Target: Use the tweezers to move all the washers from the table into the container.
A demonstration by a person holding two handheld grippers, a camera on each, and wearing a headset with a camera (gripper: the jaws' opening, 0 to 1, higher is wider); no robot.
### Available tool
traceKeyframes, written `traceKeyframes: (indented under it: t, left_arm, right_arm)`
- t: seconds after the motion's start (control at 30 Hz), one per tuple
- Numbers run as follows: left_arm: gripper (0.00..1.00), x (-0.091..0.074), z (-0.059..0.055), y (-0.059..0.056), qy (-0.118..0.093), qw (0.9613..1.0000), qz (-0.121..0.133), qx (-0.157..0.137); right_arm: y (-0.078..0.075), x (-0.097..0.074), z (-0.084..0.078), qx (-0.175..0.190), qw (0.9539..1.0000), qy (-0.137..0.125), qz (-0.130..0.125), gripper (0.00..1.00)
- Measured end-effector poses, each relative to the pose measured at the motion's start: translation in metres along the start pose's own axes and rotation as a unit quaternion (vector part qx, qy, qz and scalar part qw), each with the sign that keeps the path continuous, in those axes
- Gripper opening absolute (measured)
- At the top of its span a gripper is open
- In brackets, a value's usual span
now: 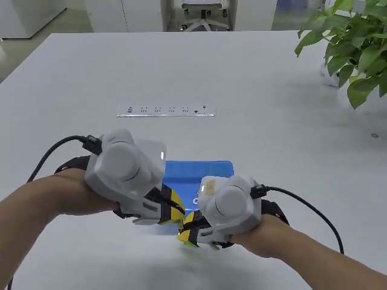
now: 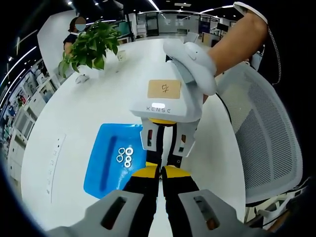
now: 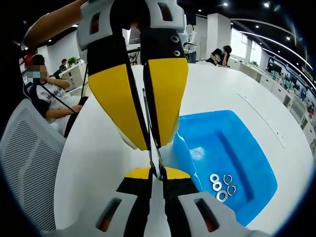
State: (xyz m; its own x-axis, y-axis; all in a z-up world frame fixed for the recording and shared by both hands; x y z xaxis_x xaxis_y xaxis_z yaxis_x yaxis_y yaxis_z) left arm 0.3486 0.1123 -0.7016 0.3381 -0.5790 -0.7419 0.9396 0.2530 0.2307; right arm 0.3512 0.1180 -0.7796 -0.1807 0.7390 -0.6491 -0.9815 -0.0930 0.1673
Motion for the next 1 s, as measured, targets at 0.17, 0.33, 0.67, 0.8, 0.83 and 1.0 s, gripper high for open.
traceKeyframes:
  t: [0.17,0.33,0.67,0.8,0.83,1.0]
  left_arm:
    - [0.06,-0.006,0.004,0.001,-0.003,1.0,0.006,0.002]
    - [0.06,-0.013,0.008,0.001,-0.005,0.9999,0.011,0.004]
    - [0.06,-0.026,0.019,0.002,-0.013,0.9996,0.023,0.006]
    - [0.06,-0.031,0.023,0.003,-0.016,0.9995,0.027,0.007]
    - [0.06,-0.033,0.024,0.004,-0.016,0.9994,0.029,0.007]
    - [0.06,-0.038,0.028,0.007,-0.019,0.9992,0.035,0.011]
  right_arm:
    - [0.002,-0.004,0.006,-0.009,1.0,0.002,-0.003,0.09]
    - [0.004,-0.008,0.012,-0.016,0.9999,0.003,-0.005,0.09]
    - [0.007,-0.02,0.025,-0.03,0.9994,0.005,-0.013,0.09]
    - [0.008,-0.024,0.03,-0.035,0.9992,0.005,-0.018,0.09]
    - [0.008,-0.025,0.031,-0.036,0.9992,0.005,-0.02,0.09]
    - [0.007,-0.031,0.037,-0.042,0.9988,0.006,-0.026,0.09]
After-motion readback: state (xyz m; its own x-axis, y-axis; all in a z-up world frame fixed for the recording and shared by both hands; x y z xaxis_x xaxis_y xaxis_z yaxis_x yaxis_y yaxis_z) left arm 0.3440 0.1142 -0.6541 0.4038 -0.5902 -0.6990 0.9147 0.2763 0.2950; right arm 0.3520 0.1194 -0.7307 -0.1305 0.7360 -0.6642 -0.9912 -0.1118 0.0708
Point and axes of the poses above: the centre of the closed fingertips' face, and the gripper's own axes: x roughly forward along the fingers, y roughly to its left, z roughly out of its top, the point moved 2 cm from there along -x, roughly backward along the fingers, and after that the axes turned 13 degrees about z, right-handed, at the moved point
